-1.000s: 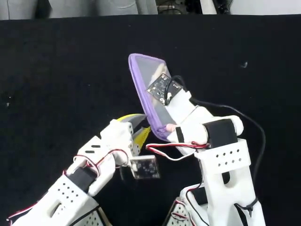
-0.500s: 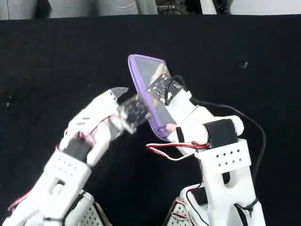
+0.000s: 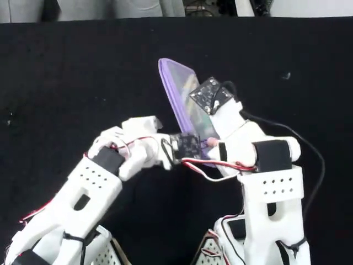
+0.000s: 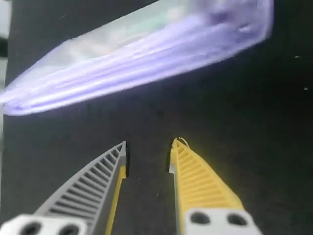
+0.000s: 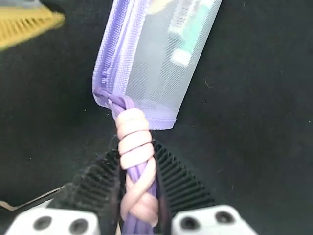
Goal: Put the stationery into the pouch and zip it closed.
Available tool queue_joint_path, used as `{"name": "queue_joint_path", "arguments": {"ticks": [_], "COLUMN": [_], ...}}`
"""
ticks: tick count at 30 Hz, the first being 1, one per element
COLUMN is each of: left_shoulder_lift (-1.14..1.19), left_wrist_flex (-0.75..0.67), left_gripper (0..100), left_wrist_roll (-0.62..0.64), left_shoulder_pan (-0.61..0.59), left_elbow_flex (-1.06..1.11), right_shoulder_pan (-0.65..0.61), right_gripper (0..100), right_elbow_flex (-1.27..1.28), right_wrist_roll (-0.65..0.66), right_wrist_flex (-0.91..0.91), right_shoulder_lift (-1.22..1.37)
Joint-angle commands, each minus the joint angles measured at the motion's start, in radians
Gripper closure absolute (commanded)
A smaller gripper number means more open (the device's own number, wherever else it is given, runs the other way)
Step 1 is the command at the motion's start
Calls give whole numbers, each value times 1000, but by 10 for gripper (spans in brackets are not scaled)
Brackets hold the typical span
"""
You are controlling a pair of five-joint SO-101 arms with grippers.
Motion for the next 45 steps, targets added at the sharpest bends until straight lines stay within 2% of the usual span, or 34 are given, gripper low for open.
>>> {"name": "queue_joint_path", "arguments": {"ticks": [1,6,13,19,26,35,42,45], "left_shoulder_lift": [-29,-29,-20,115,146,-57,-66,-12], "left_wrist_flex": [-94,-155,-158,-212,-71,32,12,-83], "left_gripper": [848,850,851,851,852,850,848,848], "left_wrist_roll": [-15,-17,-18,-17,-15,-17,-26,-26], "left_shoulder_pan": [28,59,128,145,143,153,196,189], "left_elbow_flex": [12,54,47,-19,-137,-153,-110,-87], "right_shoulder_pan": [15,15,14,14,17,14,14,14], "right_gripper": [987,987,987,987,987,987,987,987], "right_elbow_flex": [-56,-54,-59,-59,-59,-58,-56,-54], "right_wrist_roll": [-6,-3,-11,-11,-6,-9,-8,-6], "right_wrist_flex": [18,25,25,25,20,18,17,17], "right_shoulder_lift": [-19,-21,-16,-16,-16,-16,-16,-16]}}
